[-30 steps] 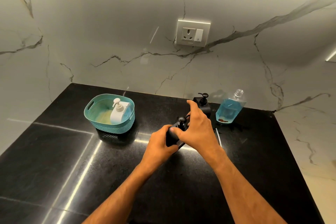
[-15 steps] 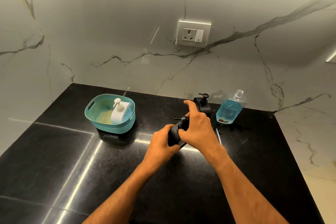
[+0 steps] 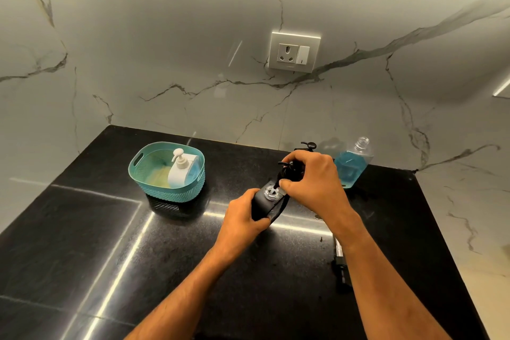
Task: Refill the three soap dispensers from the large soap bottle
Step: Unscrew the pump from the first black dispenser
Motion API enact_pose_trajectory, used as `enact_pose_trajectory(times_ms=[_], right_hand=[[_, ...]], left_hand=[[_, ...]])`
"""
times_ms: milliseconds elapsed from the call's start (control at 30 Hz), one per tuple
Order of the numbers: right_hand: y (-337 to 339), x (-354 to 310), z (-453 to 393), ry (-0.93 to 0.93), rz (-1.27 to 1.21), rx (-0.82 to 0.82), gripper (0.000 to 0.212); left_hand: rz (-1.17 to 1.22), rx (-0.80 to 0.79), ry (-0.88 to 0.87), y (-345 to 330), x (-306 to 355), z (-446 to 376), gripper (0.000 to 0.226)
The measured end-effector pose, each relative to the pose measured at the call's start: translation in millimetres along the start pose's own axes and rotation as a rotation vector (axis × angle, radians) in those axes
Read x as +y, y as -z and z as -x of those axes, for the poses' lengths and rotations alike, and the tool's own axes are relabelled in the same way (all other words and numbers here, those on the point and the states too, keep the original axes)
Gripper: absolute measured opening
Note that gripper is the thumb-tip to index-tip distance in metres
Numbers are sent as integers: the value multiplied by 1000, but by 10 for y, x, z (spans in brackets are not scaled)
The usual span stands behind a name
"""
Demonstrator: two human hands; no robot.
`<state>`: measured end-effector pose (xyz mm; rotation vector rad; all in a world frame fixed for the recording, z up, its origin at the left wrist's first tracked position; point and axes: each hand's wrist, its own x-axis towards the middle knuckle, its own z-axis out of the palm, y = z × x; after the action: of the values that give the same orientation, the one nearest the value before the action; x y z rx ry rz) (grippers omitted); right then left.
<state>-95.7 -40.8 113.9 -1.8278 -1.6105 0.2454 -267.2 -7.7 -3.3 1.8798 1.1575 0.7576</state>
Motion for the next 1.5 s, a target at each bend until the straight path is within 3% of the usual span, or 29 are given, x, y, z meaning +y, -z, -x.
enact_pose_trajectory(times_ms=[533, 867, 1167, 1500], right_hand=[[319, -75, 120, -48, -17, 83, 26], [71, 398, 355, -138, 20, 219, 24], [-794, 980, 847, -409, 134, 99, 22], [-1168, 1203, 1202, -453, 227, -80, 37]], left_hand=[[15, 72, 42, -10, -113, -38, 52], [32, 122, 73, -46, -150, 7, 55], [23, 137, 85, -143, -192, 84, 63], [44, 126, 109, -197, -238, 114, 67]])
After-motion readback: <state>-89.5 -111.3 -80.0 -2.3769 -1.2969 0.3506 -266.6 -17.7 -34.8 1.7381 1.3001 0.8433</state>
